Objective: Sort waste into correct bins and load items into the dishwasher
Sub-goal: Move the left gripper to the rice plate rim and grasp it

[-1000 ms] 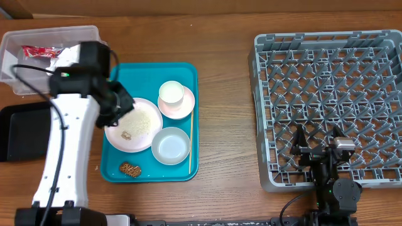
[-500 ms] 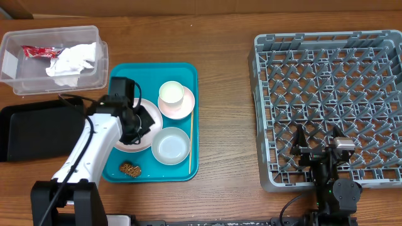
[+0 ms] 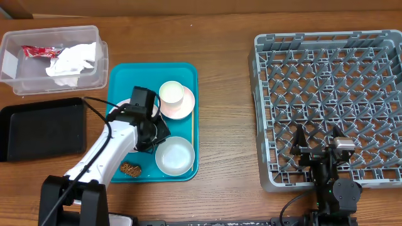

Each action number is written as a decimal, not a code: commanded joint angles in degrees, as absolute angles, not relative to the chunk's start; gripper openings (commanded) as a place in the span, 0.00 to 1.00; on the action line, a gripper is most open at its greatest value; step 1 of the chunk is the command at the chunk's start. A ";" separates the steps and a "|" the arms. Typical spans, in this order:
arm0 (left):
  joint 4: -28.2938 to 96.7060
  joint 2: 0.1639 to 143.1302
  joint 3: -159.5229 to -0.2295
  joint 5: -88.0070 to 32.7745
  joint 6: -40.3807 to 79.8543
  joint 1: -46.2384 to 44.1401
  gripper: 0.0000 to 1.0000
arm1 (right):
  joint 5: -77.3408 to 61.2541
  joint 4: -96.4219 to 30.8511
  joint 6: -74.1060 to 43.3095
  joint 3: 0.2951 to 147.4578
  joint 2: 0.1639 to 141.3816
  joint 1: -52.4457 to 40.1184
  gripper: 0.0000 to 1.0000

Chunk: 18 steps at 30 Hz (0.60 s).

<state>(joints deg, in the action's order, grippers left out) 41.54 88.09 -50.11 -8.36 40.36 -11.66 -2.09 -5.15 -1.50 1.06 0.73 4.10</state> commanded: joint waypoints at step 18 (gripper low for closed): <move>38.76 87.39 -49.50 -0.71 30.89 -12.03 0.74 | -1.54 -4.78 -1.48 0.45 0.16 4.21 1.00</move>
<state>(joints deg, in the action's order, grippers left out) 38.96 88.07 -50.11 -2.28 34.94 -11.81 -2.11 -5.13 -1.48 1.06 0.73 4.10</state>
